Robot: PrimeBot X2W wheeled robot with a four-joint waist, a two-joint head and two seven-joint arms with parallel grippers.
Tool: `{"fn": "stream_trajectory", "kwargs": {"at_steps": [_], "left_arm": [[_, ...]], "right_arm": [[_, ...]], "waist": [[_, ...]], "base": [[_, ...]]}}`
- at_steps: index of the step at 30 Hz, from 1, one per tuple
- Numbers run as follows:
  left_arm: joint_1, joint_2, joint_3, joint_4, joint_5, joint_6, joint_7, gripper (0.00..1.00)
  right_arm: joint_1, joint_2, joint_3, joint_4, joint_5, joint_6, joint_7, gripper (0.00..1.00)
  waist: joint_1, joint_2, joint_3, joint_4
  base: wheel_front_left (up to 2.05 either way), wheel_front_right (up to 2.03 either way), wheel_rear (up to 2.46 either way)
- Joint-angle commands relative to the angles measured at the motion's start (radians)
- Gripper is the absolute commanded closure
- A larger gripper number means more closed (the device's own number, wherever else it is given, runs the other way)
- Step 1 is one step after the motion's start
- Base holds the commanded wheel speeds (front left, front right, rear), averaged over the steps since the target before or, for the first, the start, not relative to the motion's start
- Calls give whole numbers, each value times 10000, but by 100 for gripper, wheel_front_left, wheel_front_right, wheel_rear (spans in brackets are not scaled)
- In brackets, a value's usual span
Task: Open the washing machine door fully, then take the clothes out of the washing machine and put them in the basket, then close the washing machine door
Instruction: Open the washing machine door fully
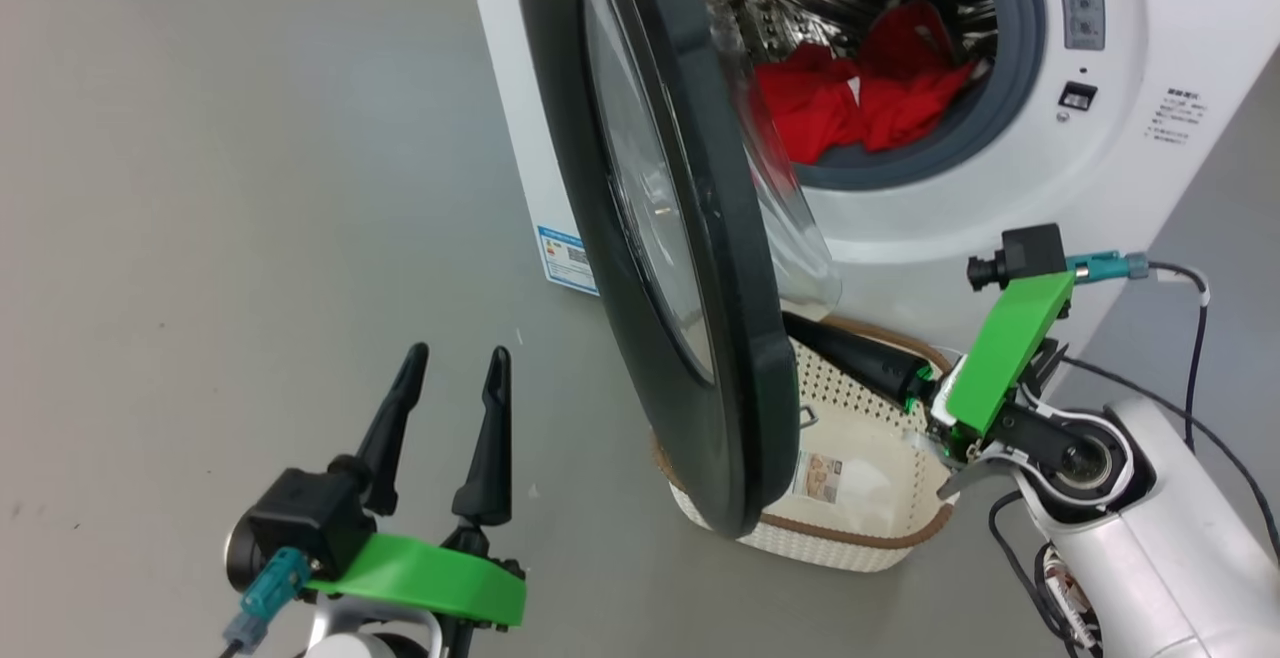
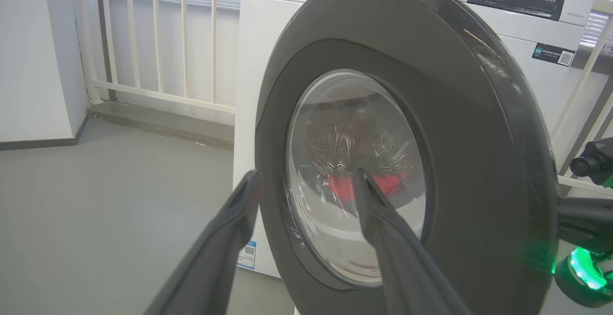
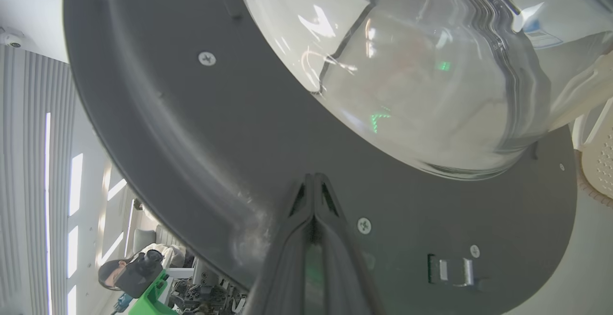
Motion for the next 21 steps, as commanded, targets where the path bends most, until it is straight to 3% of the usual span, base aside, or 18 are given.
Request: {"fn": "stream_trajectory", "kwargs": {"at_steps": [1,21], "left_arm": [[16,177,280,-262,9,78,56,0],[542,362,384,-638,-248,301,250,0]], "right_arm": [[25,245,251,-390,87,79,64,100],[-36,739,947,-303,129,79,101,100]], "waist": [[0,0,-126,130],[0,0,-182,321]], "base": [[0,0,0],[0,0,0]]}}
